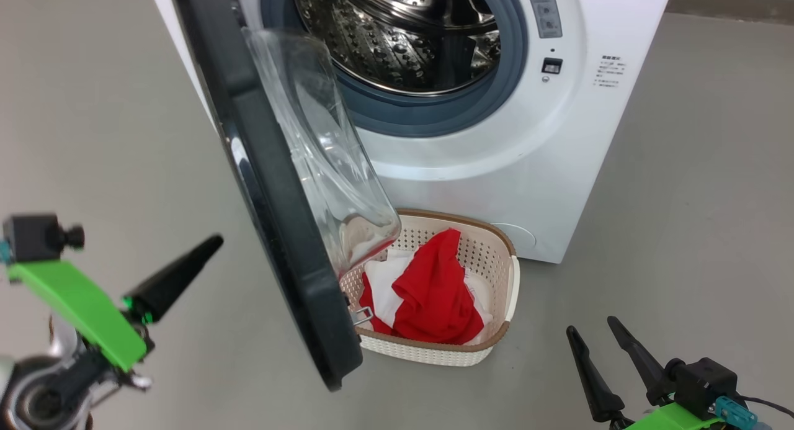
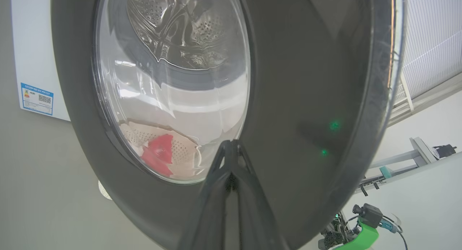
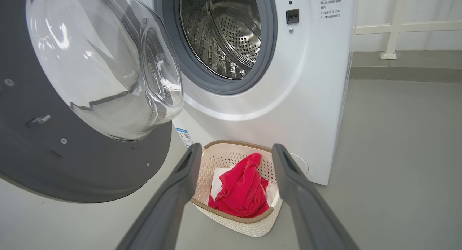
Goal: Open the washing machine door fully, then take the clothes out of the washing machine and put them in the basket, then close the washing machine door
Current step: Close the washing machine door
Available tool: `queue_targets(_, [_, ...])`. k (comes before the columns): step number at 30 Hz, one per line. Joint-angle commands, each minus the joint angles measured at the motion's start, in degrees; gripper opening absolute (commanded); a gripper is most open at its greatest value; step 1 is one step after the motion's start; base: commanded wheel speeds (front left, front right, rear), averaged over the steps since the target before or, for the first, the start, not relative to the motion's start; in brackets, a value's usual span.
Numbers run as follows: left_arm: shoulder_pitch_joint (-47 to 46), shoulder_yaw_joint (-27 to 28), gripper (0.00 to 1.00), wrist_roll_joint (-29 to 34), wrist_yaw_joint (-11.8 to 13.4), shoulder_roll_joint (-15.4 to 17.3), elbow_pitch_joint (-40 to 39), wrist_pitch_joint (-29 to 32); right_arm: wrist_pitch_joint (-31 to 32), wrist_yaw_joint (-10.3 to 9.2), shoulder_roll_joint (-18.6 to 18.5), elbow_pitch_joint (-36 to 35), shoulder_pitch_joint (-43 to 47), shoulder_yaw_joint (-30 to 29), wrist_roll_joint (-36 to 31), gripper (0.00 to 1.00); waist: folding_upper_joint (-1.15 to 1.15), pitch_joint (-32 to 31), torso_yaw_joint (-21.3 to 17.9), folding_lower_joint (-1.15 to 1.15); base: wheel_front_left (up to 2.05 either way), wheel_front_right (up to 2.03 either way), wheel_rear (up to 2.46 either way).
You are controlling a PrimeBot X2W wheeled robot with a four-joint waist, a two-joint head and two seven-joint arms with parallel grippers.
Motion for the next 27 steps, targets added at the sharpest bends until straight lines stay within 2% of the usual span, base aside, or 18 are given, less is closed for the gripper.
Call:
queue_targets(1, [0.3, 2.2, 0.08, -0.1, -0.4, 2.8, 0.0, -1.2, -0.4, 0.37, -0.3, -1.3, -0.9, 1.2, -0.8, 1.0, 0.0, -0.5, 0.6, 0.0, 0.0, 0.0, 0.0])
queue_targets(2, [0.3, 2.2, 0.08, -0.1, -0.4, 2.8, 0.0, -1.2, -0.4, 0.37, -0.3, -1.3, -0.9, 1.2, -0.8, 1.0, 0.0, -0.5, 0.6, 0.0, 0.0, 0.0, 0.0])
queue_targets(3, [1.9, 2.4, 0.24, -0.2, -0.4, 2.8, 1.1, -2.9, -0.4, 0.37, -0.2, -1.2, -1.0, 1.4, -0.7, 1.0, 0.0, -0.7, 1.0, 0.0, 0.0, 0.0, 0.0])
queue_targets(4, [1.9, 2.4, 0.24, -0.2, -0.4, 2.8, 1.1, -2.9, -0.4, 0.37, -0.2, -1.2, -1.0, 1.4, -0.7, 1.0, 0.0, -0.7, 1.0, 0.0, 0.0, 0.0, 0.0])
queue_targets(5, [2.8, 2.3, 0.33, -0.3, -0.4, 2.6, 1.5, -3.8, -0.4, 0.37, -0.2, -1.1, -1.1, 1.4, -0.7, 1.0, 0.0, -0.8, 1.1, 0.0, 0.0, 0.0, 0.0])
queue_targets(6, [4.6, 2.2, 0.47, -0.4, -0.4, 2.2, 2.1, -5.7, -0.4, 0.37, -0.2, -0.9, -1.2, 1.5, -0.7, 1.0, 0.0, -1.0, 1.5, 0.0, 0.0, 0.0, 0.0])
queue_targets(7, [4.6, 2.2, 0.47, -0.4, -0.4, 2.2, 2.1, -5.7, -0.4, 0.37, -0.2, -0.9, -1.2, 1.5, -0.7, 1.0, 0.0, -1.0, 1.5, 0.0, 0.0, 0.0, 0.0])
queue_targets(8, [6.4, 2.2, 0.84, -0.3, -0.4, 1.9, 3.0, -7.6, -0.4, 0.37, -0.2, -0.9, -1.3, 1.5, -0.7, 1.0, 0.0, -1.3, 1.8, 0.0, 0.0, 0.0, 0.0])
queue_targets(9, [6.4, 2.2, 0.84, -0.3, -0.4, 1.9, 3.0, -7.6, -0.4, 0.37, -0.2, -0.9, -1.3, 1.5, -0.7, 1.0, 0.0, -1.3, 1.8, 0.0, 0.0, 0.0, 0.0])
queue_targets(10, [7.3, 1.9, 1.0, -0.1, -0.4, 1.8, 3.3, -8.4, -0.4, 0.37, -0.1, -0.8, -1.2, 1.5, -0.7, 1.0, 0.0, -1.4, 2.0, 0.0, 0.0, 0.0, 0.0])
queue_targets(18, [12.7, -0.8, 1.0, 1.6, -0.4, 1.0, 6.6, -15.8, -0.4, 0.37, 0.1, -0.6, -0.9, 1.8, -0.6, 1.0, 0.0, -1.9, 3.4, 0.0, 0.0, 0.0, 0.0])
queue_targets(24, [14.8, -2.5, 1.0, 2.7, -0.4, -0.2, 8.7, -23.7, -0.4, 0.37, 0.0, -0.4, -1.0, 2.0, -0.6, 1.0, 0.0, -2.2, 4.2, 0.0, 0.0, 0.0, 0.0])
queue_targets(27, [15.7, -3.6, 1.0, 3.8, -0.4, -0.9, 10.3, -29.4, -0.4, 0.37, 0.0, -0.2, -1.2, 2.0, -0.5, 1.0, 0.0, -2.3, 4.5, 0.0, 0.0, 0.0, 0.0])
